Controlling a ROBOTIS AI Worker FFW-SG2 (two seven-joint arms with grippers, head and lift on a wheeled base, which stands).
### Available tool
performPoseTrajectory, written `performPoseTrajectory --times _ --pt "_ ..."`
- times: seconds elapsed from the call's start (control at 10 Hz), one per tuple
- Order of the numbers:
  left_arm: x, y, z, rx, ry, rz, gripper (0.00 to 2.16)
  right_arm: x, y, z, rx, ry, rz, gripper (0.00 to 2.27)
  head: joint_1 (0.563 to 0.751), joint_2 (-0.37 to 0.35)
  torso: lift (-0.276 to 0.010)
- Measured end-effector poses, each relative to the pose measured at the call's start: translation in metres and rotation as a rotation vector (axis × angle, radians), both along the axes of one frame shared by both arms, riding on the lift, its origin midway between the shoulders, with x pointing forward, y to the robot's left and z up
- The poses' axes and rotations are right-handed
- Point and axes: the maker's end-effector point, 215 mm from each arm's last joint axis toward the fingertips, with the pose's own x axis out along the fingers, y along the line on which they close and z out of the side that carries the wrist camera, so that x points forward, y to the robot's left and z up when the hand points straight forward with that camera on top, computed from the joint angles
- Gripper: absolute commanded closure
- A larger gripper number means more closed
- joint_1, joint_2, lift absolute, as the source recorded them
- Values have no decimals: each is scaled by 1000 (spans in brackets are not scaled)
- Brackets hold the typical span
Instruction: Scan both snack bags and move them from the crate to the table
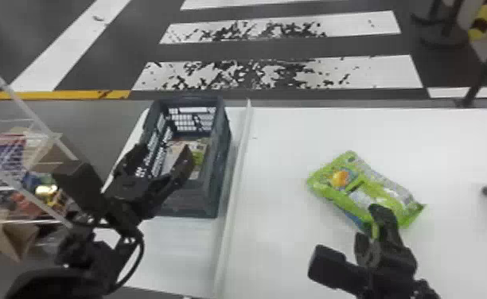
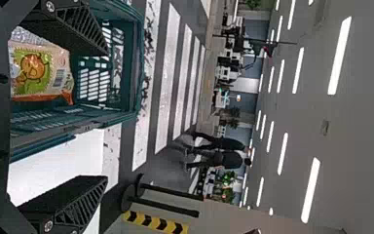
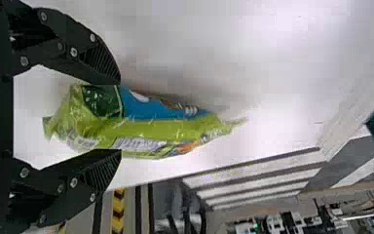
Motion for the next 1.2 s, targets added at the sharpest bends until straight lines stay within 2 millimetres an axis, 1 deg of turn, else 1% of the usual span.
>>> performPoseTrajectory --times 0.1,0.2,0.3,0.4,0.5,0.6,0.7,0.8,0.9,1.0,1.2 --pt "0 0 0 0 0 0 97 -1 15 3 151 63 -1 46 695 240 -88" --pt "0 0 0 0 0 -1 97 1 25 12 300 115 -13 80 695 256 -88" --pt "0 0 0 1 0 -1 97 5 34 24 450 156 -22 198 695 269 -88" --pt "-1 0 0 1 2 -2 97 11 39 38 578 180 -32 680 695 275 -88" --pt "-1 0 -1 1 3 -2 97 19 42 53 684 177 -38 1433 695 276 -88" --pt "-2 0 -2 0 4 -1 97 27 40 64 757 167 -49 2253 695 275 -88" --pt "-2 1 -2 0 5 0 97 33 35 69 806 168 -63 2260 695 267 -88" --pt "-3 3 -2 -2 7 2 97 30 38 68 846 204 -44 2260 695 269 -88" --pt "-3 4 -3 -4 9 3 97 26 48 66 873 239 2 2260 695 285 -88" --pt "-3 4 -4 -5 10 4 97 22 61 61 888 268 49 2260 695 295 -88" --pt "-4 4 -5 -6 12 5 97 22 90 41 879 305 104 2260 695 336 -88"
